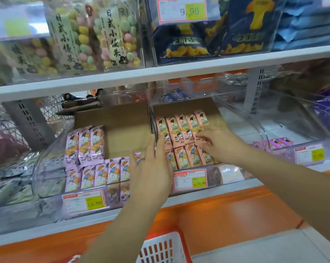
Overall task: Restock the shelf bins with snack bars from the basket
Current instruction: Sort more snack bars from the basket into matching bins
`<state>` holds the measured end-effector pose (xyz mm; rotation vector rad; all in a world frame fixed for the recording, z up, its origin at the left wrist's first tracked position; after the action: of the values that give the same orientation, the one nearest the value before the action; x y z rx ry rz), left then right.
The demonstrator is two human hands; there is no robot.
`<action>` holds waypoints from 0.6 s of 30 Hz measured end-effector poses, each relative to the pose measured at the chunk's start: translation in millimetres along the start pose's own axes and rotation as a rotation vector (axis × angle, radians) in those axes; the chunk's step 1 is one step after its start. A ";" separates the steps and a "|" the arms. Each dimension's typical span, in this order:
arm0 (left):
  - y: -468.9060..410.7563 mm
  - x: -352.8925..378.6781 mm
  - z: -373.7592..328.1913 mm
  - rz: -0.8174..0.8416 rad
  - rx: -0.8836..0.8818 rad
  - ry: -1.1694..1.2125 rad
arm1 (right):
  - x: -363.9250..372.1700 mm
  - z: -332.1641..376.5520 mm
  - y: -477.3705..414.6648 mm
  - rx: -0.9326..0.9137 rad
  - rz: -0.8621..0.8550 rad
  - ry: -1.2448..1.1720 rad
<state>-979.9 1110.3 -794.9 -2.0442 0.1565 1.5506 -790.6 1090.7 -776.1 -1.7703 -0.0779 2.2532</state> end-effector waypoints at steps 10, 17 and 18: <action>-0.5 0.1 -0.6 0.068 0.003 -0.020 | 2.6 -2.2 6.3 0.003 0.266 0.206; 29.3 -28.2 4.2 0.016 0.129 0.018 | -19.5 35.3 59.7 -0.196 0.077 -0.013; 40.5 -33.2 7.8 -0.029 0.185 0.022 | -22.2 47.2 71.8 -0.268 0.004 -0.060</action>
<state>-1014.0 1072.5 -780.5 -1.9109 0.2674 1.4396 -844.1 1022.2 -758.4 -1.8291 -0.4061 2.3921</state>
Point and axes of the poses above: each hand's wrist, its own y-axis away from the middle knuckle, its own x-axis out of the palm, z = x × y, the point moved 4 cm from there along -y, towards the middle knuckle, and after that the axes turned 2 degrees about z, right-handed, at the moved point
